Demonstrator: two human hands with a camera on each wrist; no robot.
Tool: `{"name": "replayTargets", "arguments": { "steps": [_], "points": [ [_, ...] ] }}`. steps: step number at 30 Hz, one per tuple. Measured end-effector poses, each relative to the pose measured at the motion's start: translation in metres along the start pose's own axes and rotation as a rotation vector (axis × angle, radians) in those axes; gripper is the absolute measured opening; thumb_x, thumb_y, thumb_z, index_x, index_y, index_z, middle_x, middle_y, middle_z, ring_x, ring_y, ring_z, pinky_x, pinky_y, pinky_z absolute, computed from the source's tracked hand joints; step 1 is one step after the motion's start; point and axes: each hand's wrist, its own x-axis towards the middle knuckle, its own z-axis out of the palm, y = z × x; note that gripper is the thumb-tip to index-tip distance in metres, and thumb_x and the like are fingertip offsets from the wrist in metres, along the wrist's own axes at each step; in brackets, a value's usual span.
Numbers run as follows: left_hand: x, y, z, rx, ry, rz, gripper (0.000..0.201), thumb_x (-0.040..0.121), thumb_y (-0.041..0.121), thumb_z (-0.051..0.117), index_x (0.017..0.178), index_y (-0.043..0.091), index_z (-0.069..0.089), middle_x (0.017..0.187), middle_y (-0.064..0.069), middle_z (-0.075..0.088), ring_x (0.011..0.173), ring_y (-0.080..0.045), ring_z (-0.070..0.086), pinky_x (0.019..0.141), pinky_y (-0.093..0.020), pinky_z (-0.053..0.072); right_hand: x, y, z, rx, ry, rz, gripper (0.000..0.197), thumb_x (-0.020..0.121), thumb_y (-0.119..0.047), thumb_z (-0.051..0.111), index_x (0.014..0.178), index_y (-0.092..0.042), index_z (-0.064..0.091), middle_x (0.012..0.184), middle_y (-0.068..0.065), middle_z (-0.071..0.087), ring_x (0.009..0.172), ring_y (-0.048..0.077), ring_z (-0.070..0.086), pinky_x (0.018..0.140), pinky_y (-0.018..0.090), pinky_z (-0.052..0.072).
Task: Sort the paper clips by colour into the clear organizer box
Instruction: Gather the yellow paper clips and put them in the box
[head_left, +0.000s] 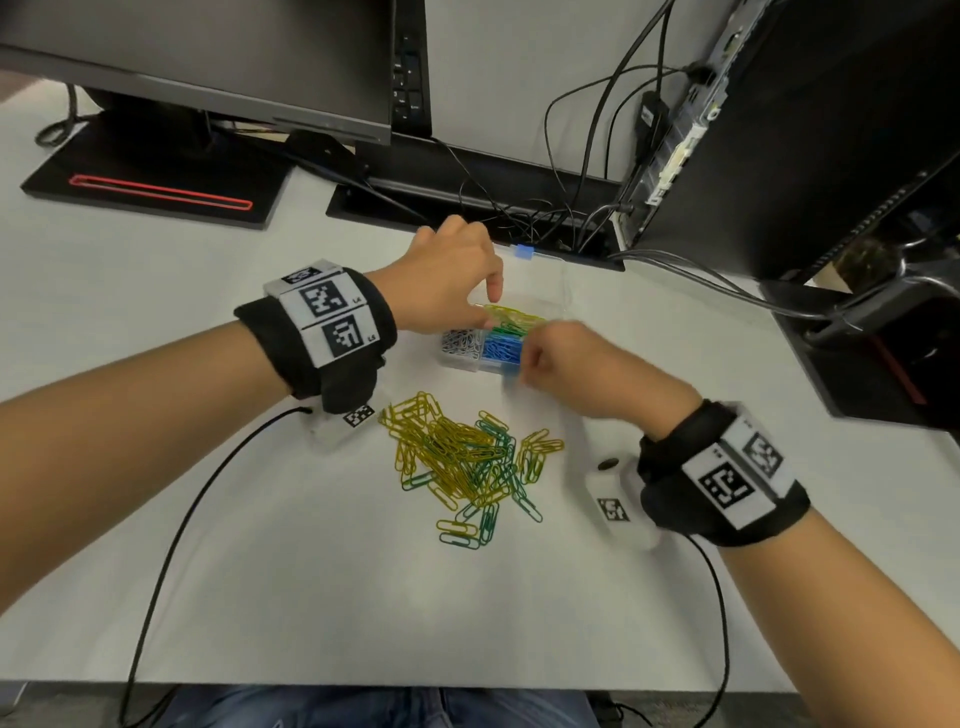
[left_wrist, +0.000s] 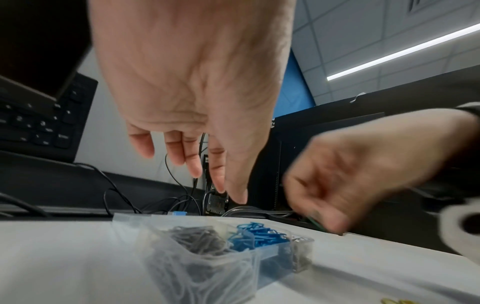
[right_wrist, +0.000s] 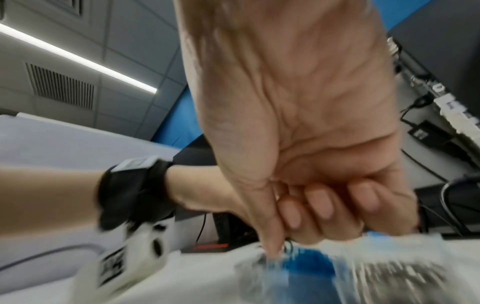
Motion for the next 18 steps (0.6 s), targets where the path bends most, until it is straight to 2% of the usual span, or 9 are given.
{"name": "replayTargets", "arguments": {
  "steps": [4,7,9,12,15,18],
  "points": [
    [-0.020,0.002,-0.008,0.043,0.003,0.002,0.023,0.081,0.043,0.068,0.099,0.029,0.061,0.118,0.002,0.047,0.116,-0.020,0.036,0.096,-0.041,0.029,0.023,0.001,-0.018,-0.013,0.227,-0.005,0.006,0.091,-0.015,0.057,0.091,-0.010,0.059,0.092,0.004,0.057,0.086,0.024,0.055,0.069,0.033,0.043],
    [-0.040,0.011,-0.007,0.006,-0.047,0.071,0.016,0.081,0.042,0.066,0.091,0.030,0.061,0.100,0.008,0.051,0.104,-0.015,0.044,0.087,-0.036,0.030,0.021,0.001,-0.019,0.013,0.252,-0.046,0.011,0.085,-0.018,0.065,0.088,-0.017,0.055,0.078,-0.005,0.051,0.076,0.019,0.051,0.065,0.029,0.041],
    [-0.055,0.018,-0.002,-0.056,-0.175,0.150,0.015,0.081,0.042,0.067,0.087,0.030,0.060,0.091,0.013,0.053,0.092,-0.009,0.048,0.083,-0.032,0.034,0.008,-0.002,-0.015,0.029,0.200,-0.114,0.014,0.079,-0.015,0.071,0.083,-0.016,0.057,0.072,-0.006,0.050,0.072,0.018,0.049,0.063,0.027,0.040],
    [-0.069,0.030,0.008,-0.071,-0.367,0.241,0.019,0.082,0.041,0.066,0.093,0.026,0.061,0.094,0.009,0.057,0.086,-0.007,0.050,0.081,-0.030,0.043,-0.015,-0.007,0.001,0.013,-0.002,-0.129,0.020,0.075,-0.016,0.076,0.083,-0.017,0.057,0.078,-0.004,0.053,0.075,0.017,0.050,0.068,0.030,0.044],
    [-0.070,0.039,0.018,-0.011,-0.427,0.286,0.023,0.085,0.041,0.064,0.101,0.025,0.058,0.098,0.006,0.055,0.086,-0.008,0.048,0.079,-0.031,0.043,-0.026,-0.005,0.022,-0.066,-0.195,-0.080,0.029,0.074,-0.020,0.077,0.082,-0.021,0.049,0.077,-0.009,0.046,0.075,0.014,0.046,0.061,0.025,0.038],
    [-0.068,0.038,0.024,0.061,-0.426,0.283,0.016,0.086,0.037,0.063,0.095,0.025,0.057,0.096,0.006,0.052,0.083,-0.009,0.046,0.073,-0.028,0.038,-0.031,0.005,0.027,-0.061,-0.234,-0.037,0.026,0.077,-0.016,0.074,0.079,-0.020,0.048,0.073,-0.010,0.043,0.067,0.010,0.042,0.053,0.020,0.032]
  ]
}}
